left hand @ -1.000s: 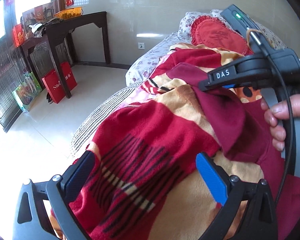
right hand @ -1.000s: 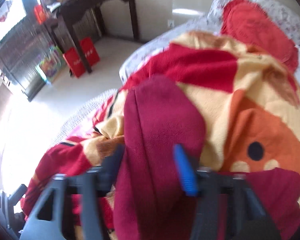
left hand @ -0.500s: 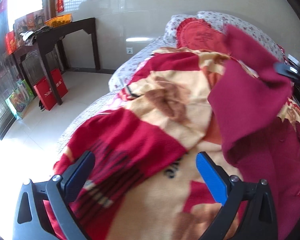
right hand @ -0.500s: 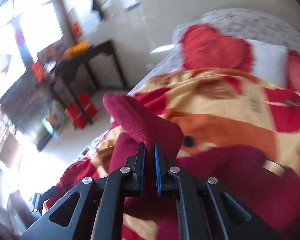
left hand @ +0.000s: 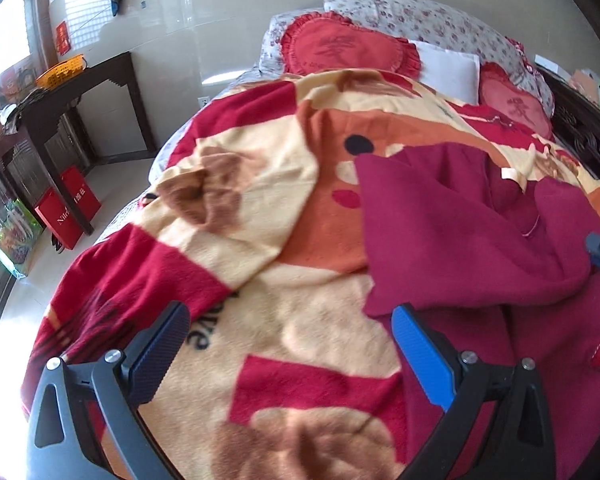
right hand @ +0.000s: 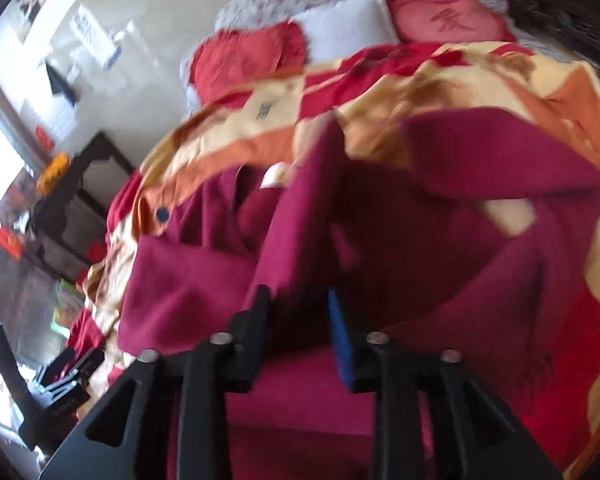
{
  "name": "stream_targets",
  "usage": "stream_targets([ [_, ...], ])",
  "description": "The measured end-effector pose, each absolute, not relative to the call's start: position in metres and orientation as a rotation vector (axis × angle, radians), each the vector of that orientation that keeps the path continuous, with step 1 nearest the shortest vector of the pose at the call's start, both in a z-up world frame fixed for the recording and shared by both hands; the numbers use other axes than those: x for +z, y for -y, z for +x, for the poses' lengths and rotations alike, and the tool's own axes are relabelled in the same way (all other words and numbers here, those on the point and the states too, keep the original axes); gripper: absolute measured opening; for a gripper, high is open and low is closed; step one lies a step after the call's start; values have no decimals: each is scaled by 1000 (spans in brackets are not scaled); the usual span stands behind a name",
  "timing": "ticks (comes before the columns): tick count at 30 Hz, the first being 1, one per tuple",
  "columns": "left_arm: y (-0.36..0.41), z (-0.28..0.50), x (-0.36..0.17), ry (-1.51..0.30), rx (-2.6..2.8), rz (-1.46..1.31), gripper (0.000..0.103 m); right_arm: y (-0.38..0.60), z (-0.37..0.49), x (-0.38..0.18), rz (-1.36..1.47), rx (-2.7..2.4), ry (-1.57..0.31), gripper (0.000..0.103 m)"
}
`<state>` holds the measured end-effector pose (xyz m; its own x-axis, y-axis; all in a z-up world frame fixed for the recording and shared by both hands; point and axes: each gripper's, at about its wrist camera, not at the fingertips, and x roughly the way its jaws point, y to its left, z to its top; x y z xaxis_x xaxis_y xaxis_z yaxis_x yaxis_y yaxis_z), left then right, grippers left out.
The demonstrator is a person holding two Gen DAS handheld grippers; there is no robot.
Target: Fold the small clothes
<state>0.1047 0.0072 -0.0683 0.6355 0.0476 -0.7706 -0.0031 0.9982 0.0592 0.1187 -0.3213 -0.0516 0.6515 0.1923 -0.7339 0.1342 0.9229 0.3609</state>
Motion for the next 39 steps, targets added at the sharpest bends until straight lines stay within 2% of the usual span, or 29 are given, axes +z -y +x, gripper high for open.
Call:
stream_targets([
  [3, 0, 113, -70, -896, 34, 52, 103, 322, 133, -45, 391, 27, -870, 31],
  [7, 6, 124, -71, -902, 44, 46, 103, 337, 169, -64, 452, 10, -911, 31],
  [8, 7, 126, -71, -904, 47, 44, 103, 344, 174, -71, 480, 30, -932, 30],
  [9, 8, 128, -72, -904, 50, 45, 103, 345, 181, -75, 507, 68, -949, 19],
  [10, 9, 130, -73, -905, 54, 48, 103, 346, 186, -75, 528, 113, -954, 0],
  [14, 14, 135, -80, -915, 54, 61, 103, 346, 164, -32, 444, 125, -757, 0],
  [16, 17, 136, -85, -926, 50, 67, 103, 357, 143, -26, 449, 80, -719, 0],
  [18, 20, 136, -88, -934, 50, 79, 103, 362, 133, -40, 422, 47, -784, 0],
  [21, 22, 134, -91, -942, 44, 94, 103, 367, 122, -73, 354, 22, -1013, 0],
  [23, 19, 131, -91, -945, 44, 92, 103, 369, 103, -68, 317, 24, -1014, 2],
  [25, 15, 127, -89, -945, 47, 89, 103, 364, 90, -47, 256, 2, -950, 10],
  [30, 8, 112, -85, -944, 39, 97, 103, 334, 101, 3, 243, 103, -822, 17],
  [31, 7, 109, -85, -945, 34, 92, 103, 319, 108, 9, 236, 152, -806, 22],
  [33, 3, 102, -85, -949, 23, 80, 103, 286, 132, 7, 215, 259, -823, 27],
  [39, -4, 85, -85, -975, -32, 59, 103, 183, 224, -35, 39, 491, -930, 27],
])
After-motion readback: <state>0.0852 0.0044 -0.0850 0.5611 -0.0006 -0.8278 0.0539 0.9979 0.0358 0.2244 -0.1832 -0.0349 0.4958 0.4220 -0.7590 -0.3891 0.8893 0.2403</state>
